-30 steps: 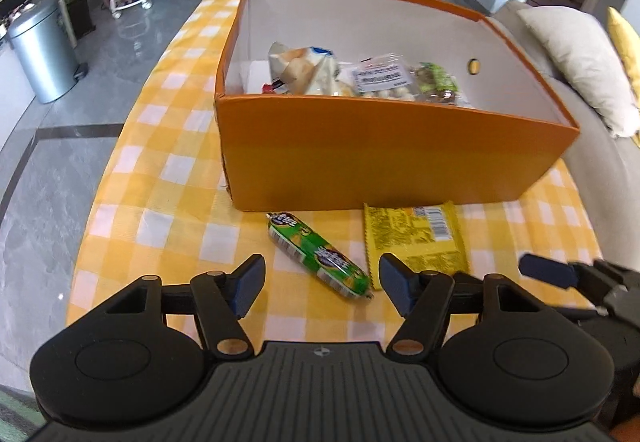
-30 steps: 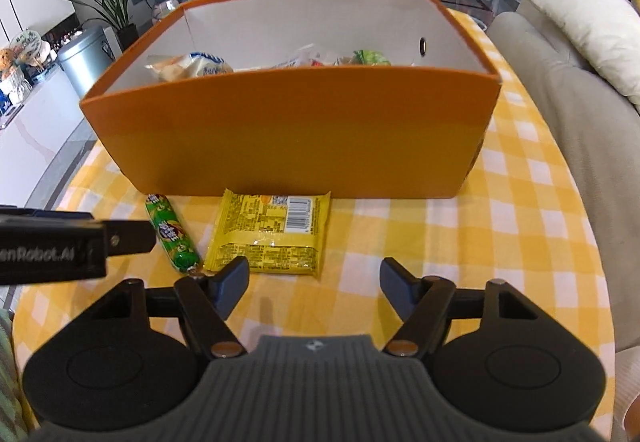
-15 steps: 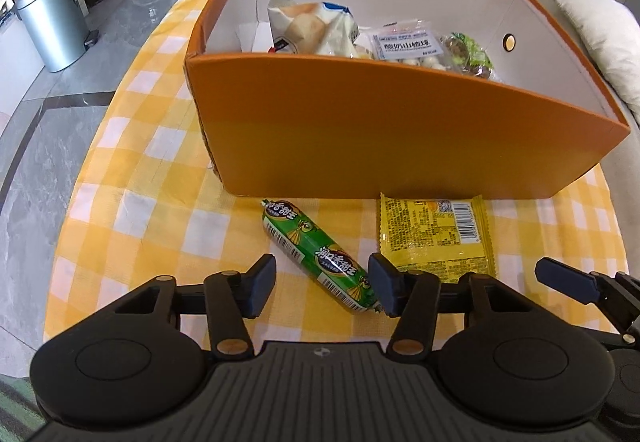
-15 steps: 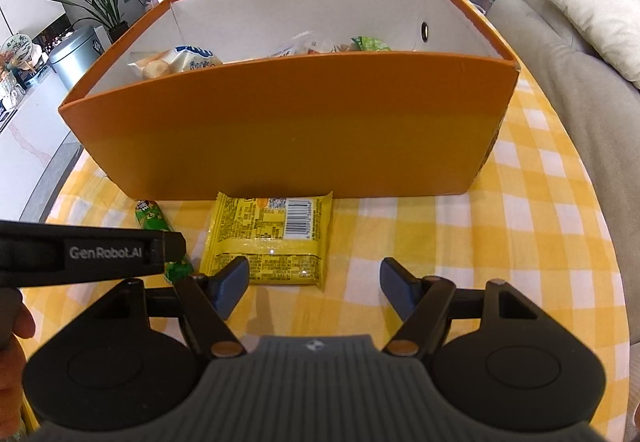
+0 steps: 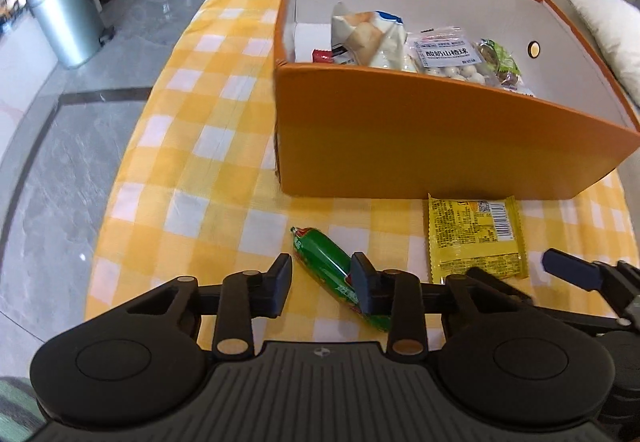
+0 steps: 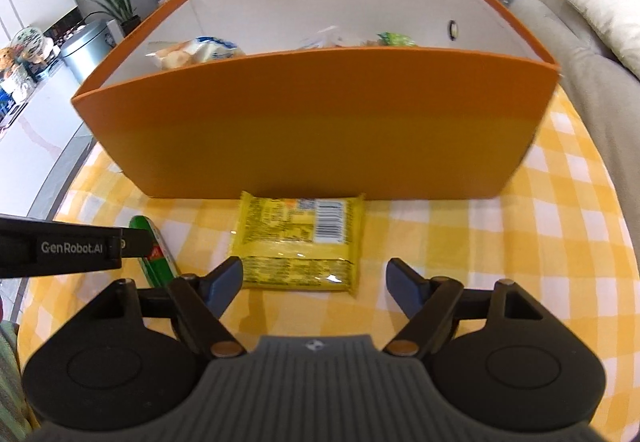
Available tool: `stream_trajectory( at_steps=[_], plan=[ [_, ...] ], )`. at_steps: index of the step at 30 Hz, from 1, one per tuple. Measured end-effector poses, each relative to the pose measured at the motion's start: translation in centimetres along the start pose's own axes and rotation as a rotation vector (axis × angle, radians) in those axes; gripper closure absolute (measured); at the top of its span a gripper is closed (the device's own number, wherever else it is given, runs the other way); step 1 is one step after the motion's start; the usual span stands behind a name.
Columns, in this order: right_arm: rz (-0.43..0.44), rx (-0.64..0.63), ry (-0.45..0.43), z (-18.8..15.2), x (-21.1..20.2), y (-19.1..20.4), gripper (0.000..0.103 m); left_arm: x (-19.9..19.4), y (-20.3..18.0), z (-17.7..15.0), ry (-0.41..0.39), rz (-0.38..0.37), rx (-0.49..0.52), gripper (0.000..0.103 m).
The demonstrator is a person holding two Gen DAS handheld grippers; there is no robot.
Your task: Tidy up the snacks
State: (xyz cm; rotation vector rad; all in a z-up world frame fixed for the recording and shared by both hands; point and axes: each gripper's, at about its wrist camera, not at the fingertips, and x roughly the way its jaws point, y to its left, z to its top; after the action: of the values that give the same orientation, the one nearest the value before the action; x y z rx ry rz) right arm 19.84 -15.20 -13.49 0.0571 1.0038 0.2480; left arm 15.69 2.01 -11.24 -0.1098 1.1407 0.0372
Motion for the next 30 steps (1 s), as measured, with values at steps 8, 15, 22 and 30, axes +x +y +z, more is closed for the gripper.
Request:
stream_trajectory(
  at_steps=[8,15,22,30],
  plan=[
    [-0.056,-0.031,0.056,1.1,2.4,1.1,0.021,0.3,-0.2,-0.1,0.029,-0.065,-0.03,0.068],
    [-0.047,-0.058,0.07,1.4,3.0,1.2,0.038,0.4,-0.9,-0.2,0.025,-0.065,-0.002,0.074],
    [-0.062,-0.04,0.091,0.4,1.5,0.4,0.046,0.2,-2.4,-1.0,0.031,-0.083,0.043,0.081],
    [-0.115,0.031,0.164,-2.1,-1.1,-2.6,0.046,-0.2,-5.9,-2.7,0.045,-0.159,0.143,0.089]
  ],
)
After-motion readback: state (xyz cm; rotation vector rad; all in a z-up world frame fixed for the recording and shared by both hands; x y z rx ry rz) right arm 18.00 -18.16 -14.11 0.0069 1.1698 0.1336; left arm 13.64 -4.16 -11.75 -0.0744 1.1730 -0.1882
